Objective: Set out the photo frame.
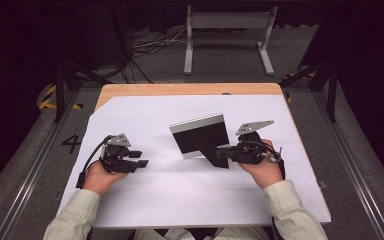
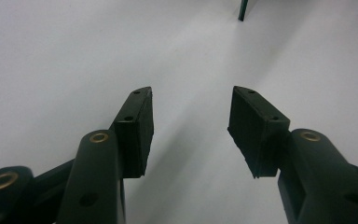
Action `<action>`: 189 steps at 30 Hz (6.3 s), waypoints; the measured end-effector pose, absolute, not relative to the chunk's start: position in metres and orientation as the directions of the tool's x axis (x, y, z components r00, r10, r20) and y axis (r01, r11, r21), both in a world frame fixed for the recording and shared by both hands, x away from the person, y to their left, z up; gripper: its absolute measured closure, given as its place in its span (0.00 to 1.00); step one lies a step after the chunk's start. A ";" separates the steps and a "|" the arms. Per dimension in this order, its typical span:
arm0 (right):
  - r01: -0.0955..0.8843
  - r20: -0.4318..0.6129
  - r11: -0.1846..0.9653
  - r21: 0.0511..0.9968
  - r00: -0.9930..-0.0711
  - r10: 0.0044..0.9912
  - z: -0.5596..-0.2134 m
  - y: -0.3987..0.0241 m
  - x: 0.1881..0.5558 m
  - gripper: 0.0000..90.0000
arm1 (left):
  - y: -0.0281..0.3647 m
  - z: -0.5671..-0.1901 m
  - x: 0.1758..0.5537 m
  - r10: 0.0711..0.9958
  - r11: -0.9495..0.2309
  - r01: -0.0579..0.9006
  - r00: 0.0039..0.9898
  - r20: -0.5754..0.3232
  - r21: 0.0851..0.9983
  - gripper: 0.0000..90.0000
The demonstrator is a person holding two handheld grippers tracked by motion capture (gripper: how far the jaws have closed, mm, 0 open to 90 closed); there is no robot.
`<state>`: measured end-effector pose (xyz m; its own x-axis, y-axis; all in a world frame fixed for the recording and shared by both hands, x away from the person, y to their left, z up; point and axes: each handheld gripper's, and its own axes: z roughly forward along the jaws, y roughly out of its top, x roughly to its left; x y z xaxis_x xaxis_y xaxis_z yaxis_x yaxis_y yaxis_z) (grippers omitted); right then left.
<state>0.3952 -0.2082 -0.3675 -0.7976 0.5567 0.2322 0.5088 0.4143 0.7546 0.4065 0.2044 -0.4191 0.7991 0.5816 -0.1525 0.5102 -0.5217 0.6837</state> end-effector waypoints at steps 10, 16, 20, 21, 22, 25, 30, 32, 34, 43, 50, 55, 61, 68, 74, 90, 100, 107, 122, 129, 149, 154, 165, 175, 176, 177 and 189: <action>0.491 0.203 0.482 0.725 -0.822 0.532 -0.374 -0.212 0.390 0.95 | 0.197 -0.419 0.410 0.564 -0.528 0.503 0.810 -0.160 0.684 0.56; 0.489 0.195 0.511 0.707 -0.829 0.524 -0.380 -0.215 0.388 0.95 | 0.190 -0.418 0.413 0.552 -0.537 0.491 0.819 -0.154 0.686 0.56; 0.487 0.188 0.528 0.696 -0.833 0.520 -0.383 -0.215 0.386 0.95 | 0.185 -0.418 0.416 0.541 -0.544 0.486 0.826 -0.157 0.684 0.56; 0.489 0.188 0.529 0.693 -0.832 0.522 -0.384 -0.216 0.386 0.95 | 0.185 -0.418 0.417 0.539 -0.547 0.481 0.828 -0.152 0.685 0.56; 0.491 0.189 0.531 0.691 -0.831 0.523 -0.385 -0.216 0.386 0.95 | 0.184 -0.418 0.417 0.537 -0.548 0.482 0.829 -0.154 0.684 0.56; 0.495 0.190 0.539 0.681 -0.831 0.523 -0.388 -0.218 0.385 0.95 | 0.181 -0.418 0.418 0.534 -0.547 0.482 0.831 -0.159 0.684 0.56; 0.494 0.184 0.558 0.667 -0.835 0.519 -0.393 -0.219 0.385 0.95 | 0.178 -0.419 0.419 0.530 -0.549 0.481 0.833 -0.161 0.683 0.56; 0.495 0.184 0.563 0.662 -0.835 0.518 -0.394 -0.219 0.385 0.95 | 0.178 -0.419 0.420 0.526 -0.552 0.478 0.835 -0.159 0.683 0.56; 0.494 0.181 0.569 0.658 -0.837 0.517 -0.395 -0.219 0.385 0.94 | 0.177 -0.419 0.420 0.526 -0.553 0.477 0.836 -0.158 0.683 0.56; 0.491 0.173 0.597 0.634 -0.843 0.510 -0.398 -0.218 0.384 0.95 | 0.177 -0.419 0.420 0.524 -0.558 0.475 0.838 -0.155 0.680 0.56; 0.492 0.175 0.608 0.623 -0.845 0.505 -0.399 -0.217 0.384 0.93 | 0.177 -0.419 0.420 0.524 -0.557 0.476 0.837 -0.156 0.681 0.56; 0.504 0.178 0.614 0.608 -0.840 0.513 -0.399 -0.219 0.384 0.87 | 0.177 -0.419 0.420 0.523 -0.557 0.476 0.838 -0.157 0.681 0.56; 0.507 0.181 0.599 0.620 -0.835 0.519 -0.396 -0.226 0.381 0.82 | 0.176 -0.419 0.419 0.525 -0.554 0.478 0.836 -0.160 0.682 0.56; 0.496 0.170 0.597 0.631 -0.839 0.517 -0.392 -0.230 0.378 0.80 | 0.176 -0.419 0.420 0.521 -0.558 0.470 0.840 -0.151 0.684 0.56; 0.492 0.156 0.592 0.638 -0.836 0.526 -0.389 -0.234 0.378 0.80 | 0.175 -0.416 0.418 0.527 -0.543 0.446 0.840 -0.124 0.711 0.60; 0.435 0.067 0.615 0.658 -0.847 0.527 -0.383 -0.253 0.373 0.80 | 0.159 -0.412 0.419 0.498 -0.538 0.381 0.863 -0.081 0.752 0.66; 0.373 0.006 0.620 0.690 -0.860 0.510 -0.381 -0.269 0.372 0.83 | 0.149 -0.415 0.419 0.483 -0.538 0.340 0.874 -0.048 0.771 0.75; 0.375 0.011 0.614 0.695 -0.859 0.512 -0.381 -0.273 0.372 0.84 | 0.139 -0.417 0.419 0.504 -0.540 0.366 0.862 -0.058 0.758 0.83; 0.392 0.029 0.584 0.711 -0.846 0.532 -0.377 -0.282 0.372 0.90 | 0.116 -0.428 0.427 0.504 -0.495 0.403 0.855 -0.124 0.770 1.00; 0.391 0.034 0.575 0.718 -0.846 0.533 -0.376 -0.284 0.372 0.91 | 0.108 -0.433 0.430 0.519 -0.495 0.410 0.847 -0.118 0.766 1.00; 0.417 0.044 0.529 0.739 -0.814 0.579 -0.372 -0.301 0.362 0.92 | 0.086 -0.445 0.439 0.518 -0.504 0.409 0.848 -0.112 0.761 1.00; 0.420 0.050 0.521 0.743 -0.811 0.583 -0.371 -0.303 0.360 0.92 | 0.082 -0.448 0.439 0.507 -0.522 0.406 0.855 -0.110 0.750 1.00; 0.416 0.061 0.502 0.758 -0.812 0.581 -0.365 -0.304 0.358 0.92 | 0.079 -0.447 0.437 0.458 -0.546 0.399 0.879 -0.137 0.737 1.00; 0.431 0.077 0.482 0.763 -0.801 0.594 -0.361 -0.307 0.357 0.92 | 0.075 -0.444 0.429 0.400 -0.595 0.360 0.908 -0.123 0.719 1.00; 0.435 0.081 0.480 0.762 -0.799 0.596 -0.361 -0.307 0.357 0.92 | 0.074 -0.444 0.428 0.395 -0.597 0.357 0.910 -0.124 0.719 1.00; 0.434 0.080 0.479 0.763 -0.798 0.597 -0.361 -0.307 0.357 0.92 | 0.074 -0.444 0.427 0.391 -0.602 0.354 0.912 -0.122 0.716 1.00; 0.435 0.082 0.470 0.768 -0.795 0.601 -0.358 -0.309 0.357 0.92 | 0.066 -0.441 0.414 0.313 -0.652 0.297 0.944 -0.110 0.697 1.00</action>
